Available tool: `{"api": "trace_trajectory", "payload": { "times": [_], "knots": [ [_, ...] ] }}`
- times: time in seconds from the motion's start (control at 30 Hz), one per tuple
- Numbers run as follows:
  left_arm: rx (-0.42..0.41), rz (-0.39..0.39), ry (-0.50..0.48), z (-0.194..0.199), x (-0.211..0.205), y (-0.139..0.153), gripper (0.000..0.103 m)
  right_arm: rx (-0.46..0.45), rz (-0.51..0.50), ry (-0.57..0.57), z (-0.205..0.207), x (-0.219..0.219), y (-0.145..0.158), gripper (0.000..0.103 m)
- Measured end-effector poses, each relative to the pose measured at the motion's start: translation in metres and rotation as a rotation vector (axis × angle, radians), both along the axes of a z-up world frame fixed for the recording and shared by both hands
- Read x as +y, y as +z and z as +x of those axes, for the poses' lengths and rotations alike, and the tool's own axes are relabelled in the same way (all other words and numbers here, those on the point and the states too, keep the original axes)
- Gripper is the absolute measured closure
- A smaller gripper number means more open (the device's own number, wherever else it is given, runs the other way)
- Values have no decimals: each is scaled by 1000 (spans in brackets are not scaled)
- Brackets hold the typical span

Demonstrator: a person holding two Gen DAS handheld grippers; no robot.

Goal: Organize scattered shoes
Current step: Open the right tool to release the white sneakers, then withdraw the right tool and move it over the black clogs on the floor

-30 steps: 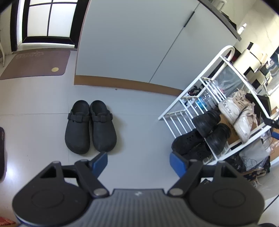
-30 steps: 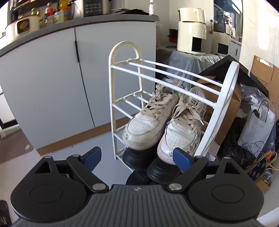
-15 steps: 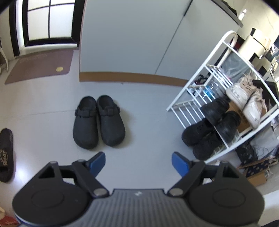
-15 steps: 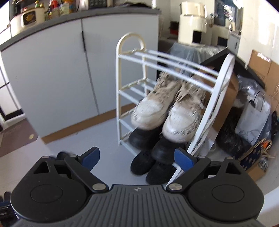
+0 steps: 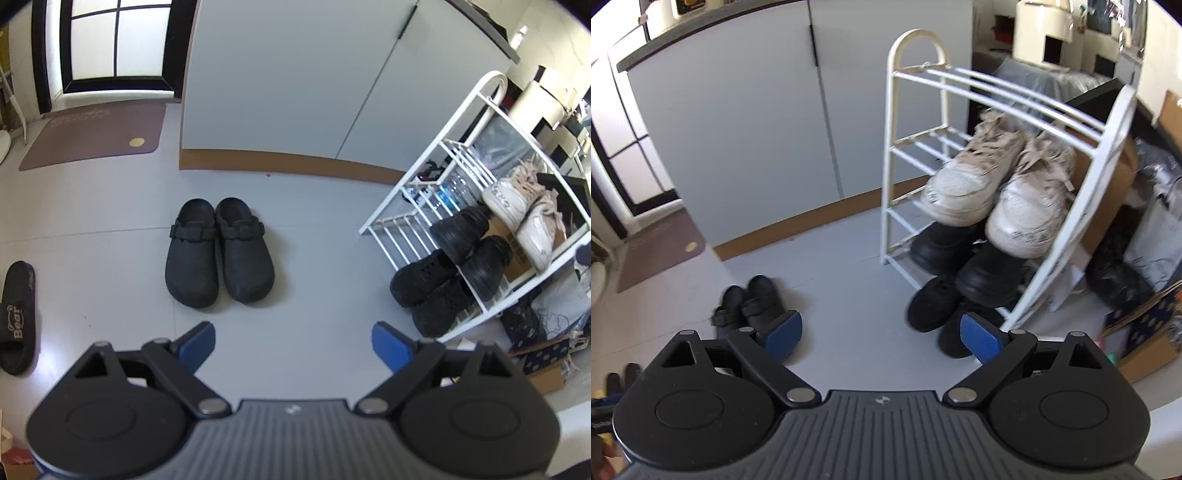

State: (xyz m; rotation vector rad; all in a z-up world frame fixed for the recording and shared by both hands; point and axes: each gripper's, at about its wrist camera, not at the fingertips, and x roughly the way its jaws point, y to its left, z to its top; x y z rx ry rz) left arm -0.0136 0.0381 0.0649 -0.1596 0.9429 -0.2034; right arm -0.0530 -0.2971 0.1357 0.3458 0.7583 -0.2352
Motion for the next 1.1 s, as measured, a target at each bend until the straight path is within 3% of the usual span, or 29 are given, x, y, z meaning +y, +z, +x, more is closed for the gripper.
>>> {"api": "trace_trajectory", "payload": {
  "times": [0.17, 0.33, 0.57, 0.73, 0.8, 0.93, 1.1],
  "knots": [
    [-14, 50, -2, -6, 3, 1, 10, 2, 31, 37, 18, 13, -16, 7],
    [-11, 28, 17, 3, 10, 5, 10, 17, 91, 49, 40, 28, -48, 7],
    [0, 65, 88, 25, 30, -1, 12, -16, 137, 181, 73, 54, -83, 9],
    [-7, 104, 126, 36, 41, -3, 13, -41, 112, 246, 89, 68, -111, 21],
    [-10, 126, 141, 38, 42, -3, 14, 51, 80, 222, 100, 75, -123, 32],
    [-24, 144, 160, 33, 30, -4, 15, 4, 159, 295, 105, 81, -110, 32],
    [-4, 126, 197, 31, 16, -6, 16, 11, 257, 325, 107, 90, -101, 32]
  ]
}}
